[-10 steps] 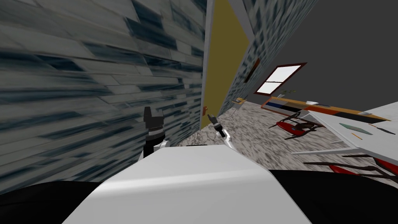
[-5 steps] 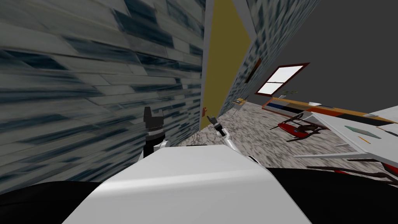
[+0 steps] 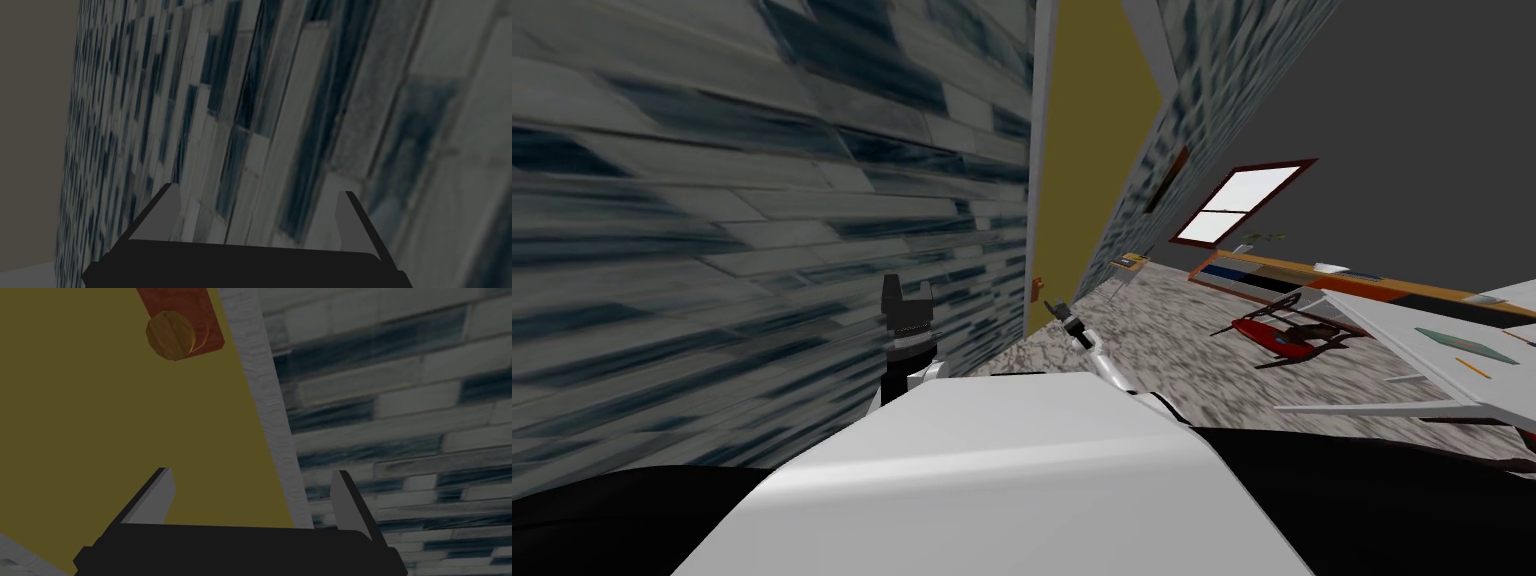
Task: Pull the door open
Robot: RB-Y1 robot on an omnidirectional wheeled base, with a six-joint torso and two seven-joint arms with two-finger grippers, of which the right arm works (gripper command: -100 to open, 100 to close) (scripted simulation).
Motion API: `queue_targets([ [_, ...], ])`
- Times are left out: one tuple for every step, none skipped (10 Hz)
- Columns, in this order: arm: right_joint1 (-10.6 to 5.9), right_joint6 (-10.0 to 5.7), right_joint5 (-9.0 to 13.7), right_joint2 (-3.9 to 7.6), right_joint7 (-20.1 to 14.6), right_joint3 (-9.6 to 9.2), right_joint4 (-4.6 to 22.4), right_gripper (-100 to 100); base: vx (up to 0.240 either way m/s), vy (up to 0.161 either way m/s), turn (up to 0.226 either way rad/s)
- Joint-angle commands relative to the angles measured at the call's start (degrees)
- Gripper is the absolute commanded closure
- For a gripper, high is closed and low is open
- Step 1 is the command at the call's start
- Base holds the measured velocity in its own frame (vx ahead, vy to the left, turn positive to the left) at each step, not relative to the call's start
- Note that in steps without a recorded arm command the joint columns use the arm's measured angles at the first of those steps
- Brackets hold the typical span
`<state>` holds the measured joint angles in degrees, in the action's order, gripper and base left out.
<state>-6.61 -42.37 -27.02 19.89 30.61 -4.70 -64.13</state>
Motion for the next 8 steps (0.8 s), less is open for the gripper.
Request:
queue_targets([
  [-1.25, -0.72, -1.0, 0.77, 1.0, -0.11, 2.5, -100, 0.042, -0.028, 0.011],
  [-2.20, -1.28, -1.7, 1.27, 1.8, -0.20, 4.4, -100, 0.068, -0.046, 0.016],
  [-3.14, -1.84, -2.5, 1.77, 2.7, -0.30, 6.2, -100, 0.083, -0.042, 0.019],
  [-3.14, -1.84, -2.5, 1.77, 2.7, -0.30, 6.4, -100, 0.057, -0.033, 0.005],
  [-4.00, -2.35, -3.2, 2.22, 3.5, -0.38, 8.2, -100, 0.048, -0.034, 0.008],
  [-4.76, -2.80, -3.8, 2.62, 4.1, -0.45, 9.7, -100, 0.059, -0.040, 0.015],
  [-5.51, -3.25, -4.4, 3.01, 4.8, -0.52, 11.3, -100, 0.069, -0.051, 0.012],
  [-6.13, -3.62, -4.9, 3.34, 5.4, -0.58, 12.6, -100, 0.057, -0.039, 0.012],
])
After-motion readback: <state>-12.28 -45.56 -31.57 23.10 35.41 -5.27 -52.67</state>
